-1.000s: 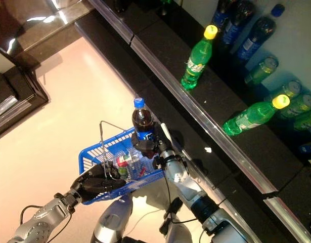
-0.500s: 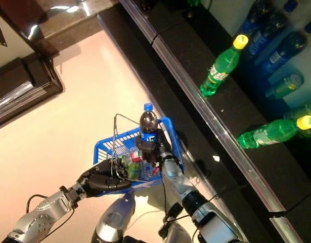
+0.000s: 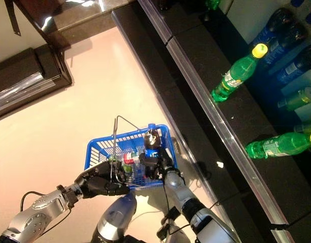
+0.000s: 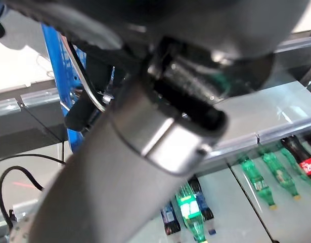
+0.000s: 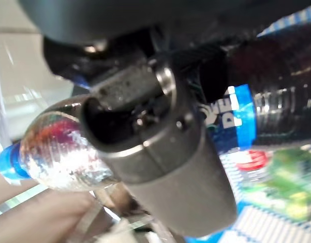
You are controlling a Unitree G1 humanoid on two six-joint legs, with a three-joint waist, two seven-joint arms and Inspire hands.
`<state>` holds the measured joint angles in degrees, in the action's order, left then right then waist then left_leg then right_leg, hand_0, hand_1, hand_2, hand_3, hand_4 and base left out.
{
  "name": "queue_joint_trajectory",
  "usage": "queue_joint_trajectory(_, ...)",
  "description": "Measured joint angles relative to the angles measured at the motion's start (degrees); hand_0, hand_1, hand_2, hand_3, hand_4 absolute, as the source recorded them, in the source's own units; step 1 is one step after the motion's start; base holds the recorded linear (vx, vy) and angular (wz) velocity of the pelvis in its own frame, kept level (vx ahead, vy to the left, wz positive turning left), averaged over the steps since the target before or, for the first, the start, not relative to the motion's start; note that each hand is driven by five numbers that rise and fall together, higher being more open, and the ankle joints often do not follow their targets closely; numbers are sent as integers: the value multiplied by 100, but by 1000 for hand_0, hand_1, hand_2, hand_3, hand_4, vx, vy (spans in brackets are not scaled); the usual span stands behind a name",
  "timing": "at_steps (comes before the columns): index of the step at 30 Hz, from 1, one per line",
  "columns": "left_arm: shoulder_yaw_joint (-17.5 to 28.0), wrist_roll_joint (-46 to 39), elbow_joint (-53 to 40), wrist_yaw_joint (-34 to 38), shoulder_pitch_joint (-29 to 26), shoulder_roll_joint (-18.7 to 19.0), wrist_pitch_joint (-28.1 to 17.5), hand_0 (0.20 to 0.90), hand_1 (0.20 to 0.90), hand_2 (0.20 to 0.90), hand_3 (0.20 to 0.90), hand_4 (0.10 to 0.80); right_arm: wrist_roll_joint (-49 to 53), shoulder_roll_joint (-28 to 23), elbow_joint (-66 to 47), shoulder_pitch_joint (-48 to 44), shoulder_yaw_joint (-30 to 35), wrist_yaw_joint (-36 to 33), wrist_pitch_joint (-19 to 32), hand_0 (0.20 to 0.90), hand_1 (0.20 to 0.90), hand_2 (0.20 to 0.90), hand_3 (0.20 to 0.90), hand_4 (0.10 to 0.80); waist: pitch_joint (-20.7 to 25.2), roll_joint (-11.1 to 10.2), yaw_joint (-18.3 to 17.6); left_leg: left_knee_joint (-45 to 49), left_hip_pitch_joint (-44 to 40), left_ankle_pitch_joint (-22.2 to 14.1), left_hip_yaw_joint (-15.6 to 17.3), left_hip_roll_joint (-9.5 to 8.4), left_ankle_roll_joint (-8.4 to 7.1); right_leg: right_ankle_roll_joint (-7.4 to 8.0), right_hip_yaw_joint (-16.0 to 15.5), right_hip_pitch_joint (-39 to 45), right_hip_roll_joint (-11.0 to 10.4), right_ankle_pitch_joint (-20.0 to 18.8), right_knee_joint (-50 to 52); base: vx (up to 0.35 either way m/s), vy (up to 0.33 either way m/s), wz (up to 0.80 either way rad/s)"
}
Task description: Pick up the drink and place into the basket.
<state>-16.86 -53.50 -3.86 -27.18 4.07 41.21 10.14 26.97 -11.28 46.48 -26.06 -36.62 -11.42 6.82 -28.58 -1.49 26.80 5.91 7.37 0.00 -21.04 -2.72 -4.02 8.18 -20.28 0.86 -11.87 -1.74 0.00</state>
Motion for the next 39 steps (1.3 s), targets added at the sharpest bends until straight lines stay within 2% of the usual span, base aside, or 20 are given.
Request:
queue_joint_trajectory(4, -1, 1, -182, -60, -20, 110, 143, 300, 300, 300, 200, 100, -655, 16, 154, -92, -123, -5, -169, 300, 300, 300, 200, 100, -25, -84, 21, 5, 1, 0, -11, 1, -1, -1, -7, 3, 8, 1, 3, 14, -54, 1)
queue_joint_trajectory(10, -18, 0, -189, -113, -229, 127, 360, 300, 300, 300, 200, 100, -2164, -25, 435, -493, -500, 38, -819, 300, 300, 300, 200, 100, -37, -290, 146, 4, 1, -1, -31, -10, -3, -9, -21, 8, 27, 13, 3, 20, -32, 1)
queue_joint_trajectory(14, -17, 4, -189, -113, -228, 96, 386, 300, 300, 300, 200, 100, -3162, -11, 446, -616, -758, 174, -1373, 300, 300, 300, 200, 100, -41, -343, 150, 5, 1, -1, -32, -19, -3, -8, -22, 8, 22, 13, 6, 0, 0, 0)
queue_joint_trajectory(18, -29, 26, -193, -113, -233, 121, 451, 300, 300, 300, 200, 100, -3318, 108, 647, -735, -791, 333, -1751, 300, 300, 300, 200, 100, -41, -344, 148, 6, 1, -1, -36, -15, -3, -9, -23, 10, 26, 13, 7, 10, -9, 0)
queue_joint_trajectory(22, -74, 139, -214, -113, -360, 78, 580, 300, 300, 300, 200, 100, -3367, 525, 1465, -1246, -743, 544, -2255, 300, 300, 300, 200, 100, -39, -349, 179, 9, -4, 2, -93, -20, -9, -8, -89, 48, 31, 20, 1, 66, -39, 6)
queue_joint_trajectory(27, -97, 140, -338, -113, -436, -24, 721, 300, 300, 300, 200, 100, -3379, 565, 1595, -1427, -672, 571, -2844, 300, 300, 300, 200, 100, -39, -350, 328, 15, -22, 4, -173, -49, -11, 11, -123, 126, 21, 55, -6, 45, -15, 11)
queue_joint_trajectory(28, -105, 140, -353, -113, -437, -48, 722, 300, 300, 300, 200, 100, -3379, 565, 1596, -1429, -642, 572, -2877, 333, 333, 333, 238, 138, -39, -350, 335, 18, -25, 4, -180, -54, -11, 14, -123, 135, 20, 58, -6, 44, -2, 7)
queue_joint_trajectory(29, -132, 141, -393, -112, -445, -61, 740, 300, 300, 300, 200, 100, -3379, 565, 1607, -1428, -623, 559, -2933, 392, 392, 392, 307, 207, -39, -351, 338, 25, -33, 4, -199, -60, -11, 18, -123, 159, 19, 65, -6, 25, 0, 7)
queue_joint_trajectory(30, -159, 141, -397, -112, -461, -61, 742, 300, 300, 300, 200, 100, -3377, 566, 1609, -1428, -622, 553, -2964, 811, 811, 811, 796, 696, -39, -351, 340, 30, -35, 4, -205, -62, -11, 19, -123, 168, 19, 67, -6, 39, 0, 7)
queue_joint_trajectory(31, -206, 141, -397, -110, -503, -61, 752, 300, 300, 300, 200, 100, -3372, 577, 1621, -1428, -616, 538, -3022, 900, 900, 900, 900, 800, -39, -351, 345, 38, -35, 4, -213, -65, -12, 18, -124, 179, 21, 70, -6, 33, 0, 5)
queue_joint_trajectory(39, -265, 147, -397, -94, -646, -11, 921, 300, 300, 300, 200, 100, -3290, 647, 1841, -1388, -424, 332, -3060, 900, 900, 900, 900, 800, -38, -353, 374, 106, -35, -3, -220, -78, -22, 16, -122, 203, 22, 71, 29, 16, 0, 1)
